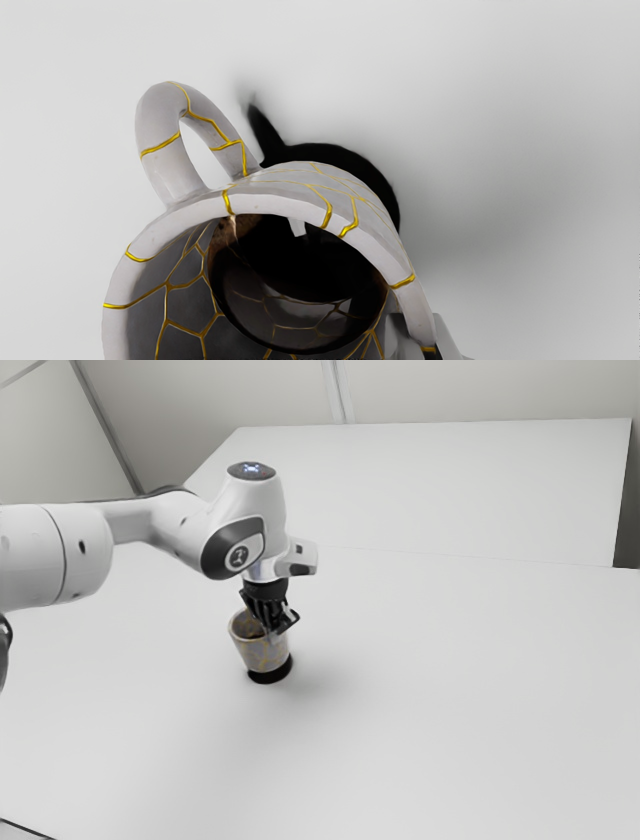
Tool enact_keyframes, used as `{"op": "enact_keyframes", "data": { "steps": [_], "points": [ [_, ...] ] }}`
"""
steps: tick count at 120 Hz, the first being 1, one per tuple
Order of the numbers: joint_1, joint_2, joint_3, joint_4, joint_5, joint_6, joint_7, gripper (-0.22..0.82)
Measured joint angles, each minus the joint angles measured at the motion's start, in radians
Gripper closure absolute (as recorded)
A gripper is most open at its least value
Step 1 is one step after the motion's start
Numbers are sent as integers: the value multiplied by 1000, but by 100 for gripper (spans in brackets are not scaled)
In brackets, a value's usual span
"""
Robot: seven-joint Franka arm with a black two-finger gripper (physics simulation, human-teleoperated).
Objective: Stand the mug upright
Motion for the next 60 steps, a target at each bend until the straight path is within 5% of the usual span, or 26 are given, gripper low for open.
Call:
{"op": "enact_keyframes", "data": {
  "steps": [60],
  "points": [
    [10, 37, 5, -9, -46, 90, -69, 78]
  ]
}}
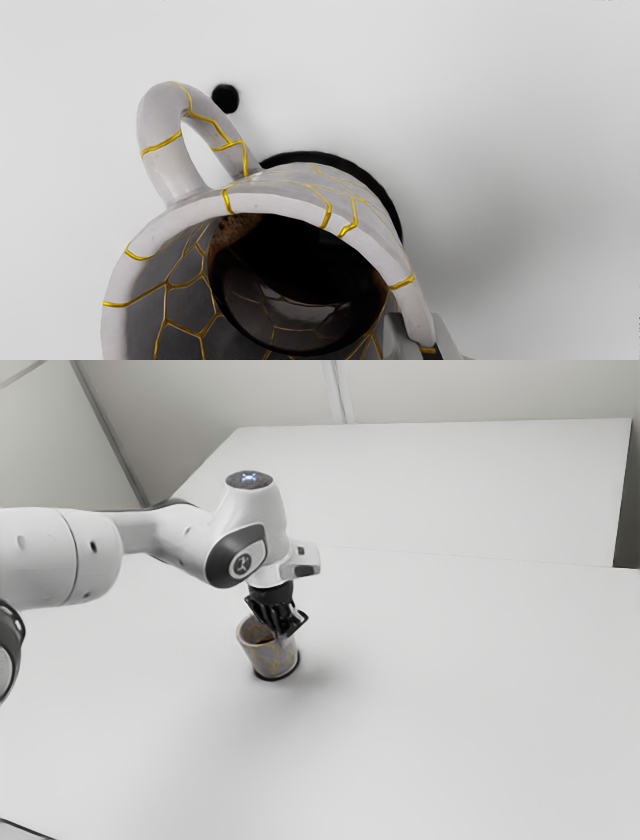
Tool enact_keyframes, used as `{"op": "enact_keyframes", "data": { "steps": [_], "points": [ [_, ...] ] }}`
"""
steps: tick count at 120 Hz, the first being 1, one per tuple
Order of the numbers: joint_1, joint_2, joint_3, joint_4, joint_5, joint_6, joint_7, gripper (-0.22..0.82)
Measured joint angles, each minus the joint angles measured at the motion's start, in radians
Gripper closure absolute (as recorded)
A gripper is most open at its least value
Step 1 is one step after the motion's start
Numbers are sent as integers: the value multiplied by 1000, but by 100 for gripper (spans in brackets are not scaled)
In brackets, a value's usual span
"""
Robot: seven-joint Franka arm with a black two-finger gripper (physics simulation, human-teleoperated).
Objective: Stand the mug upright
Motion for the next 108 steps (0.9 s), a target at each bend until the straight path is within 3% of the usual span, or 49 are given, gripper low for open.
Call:
{"op": "enact_keyframes", "data": {
  "steps": [8, 28, 48, 77, 108],
  "points": [
    [0, 0, 0, 0, -4, 5, -4, 69],
    [1, -15, -1, 1, -14, 9, -11, 37],
    [6, -57, 6, 71, -18, -8, -10, 20],
    [53, -34, 32, 390, -51, -220, 60, 8],
    [100, -19, 35, 479, -139, -381, 158, 4]
  ]
}}
